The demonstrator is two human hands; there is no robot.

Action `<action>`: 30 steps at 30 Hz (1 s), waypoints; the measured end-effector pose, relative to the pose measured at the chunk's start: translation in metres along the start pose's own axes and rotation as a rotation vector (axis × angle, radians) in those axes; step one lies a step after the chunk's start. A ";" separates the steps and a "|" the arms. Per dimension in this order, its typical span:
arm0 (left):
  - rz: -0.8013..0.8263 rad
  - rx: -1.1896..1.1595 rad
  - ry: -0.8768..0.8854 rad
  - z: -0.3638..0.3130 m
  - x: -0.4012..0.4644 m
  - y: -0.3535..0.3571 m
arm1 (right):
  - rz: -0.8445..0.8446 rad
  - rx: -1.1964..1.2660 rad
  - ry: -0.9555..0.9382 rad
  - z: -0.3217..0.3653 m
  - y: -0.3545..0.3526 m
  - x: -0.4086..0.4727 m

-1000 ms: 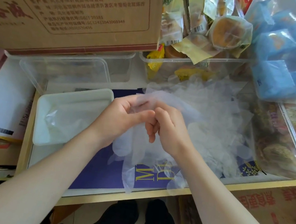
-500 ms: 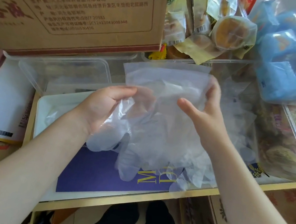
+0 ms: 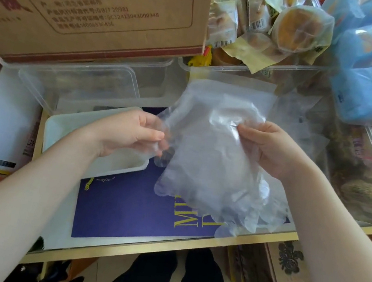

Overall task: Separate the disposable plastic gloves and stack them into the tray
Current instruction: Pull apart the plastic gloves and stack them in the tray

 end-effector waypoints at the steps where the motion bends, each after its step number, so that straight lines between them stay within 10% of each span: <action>1: -0.029 0.014 -0.015 0.001 0.003 -0.001 | -0.011 -0.049 0.001 -0.001 -0.004 0.001; 12: -0.159 0.156 0.121 -0.019 0.027 0.012 | 0.208 -0.187 -0.036 -0.004 -0.008 0.006; 16: -0.081 0.093 0.193 -0.024 0.033 0.023 | 0.014 0.014 -0.005 -0.004 -0.016 0.010; 22: -0.373 0.063 0.217 -0.024 0.042 0.005 | 0.106 -0.179 0.290 -0.030 -0.028 0.001; 30: -0.372 -0.292 0.190 -0.022 0.033 -0.013 | 0.284 0.147 0.048 -0.030 -0.017 -0.001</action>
Point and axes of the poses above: each hand's wrist, its own x-axis towards the middle knuckle, its own y-axis out of the palm, z = x × y, the point moved 6 cm from there along x, towards the middle knuckle, and after that the axes turned 15 degrees about -y, right-handed, at the moved point
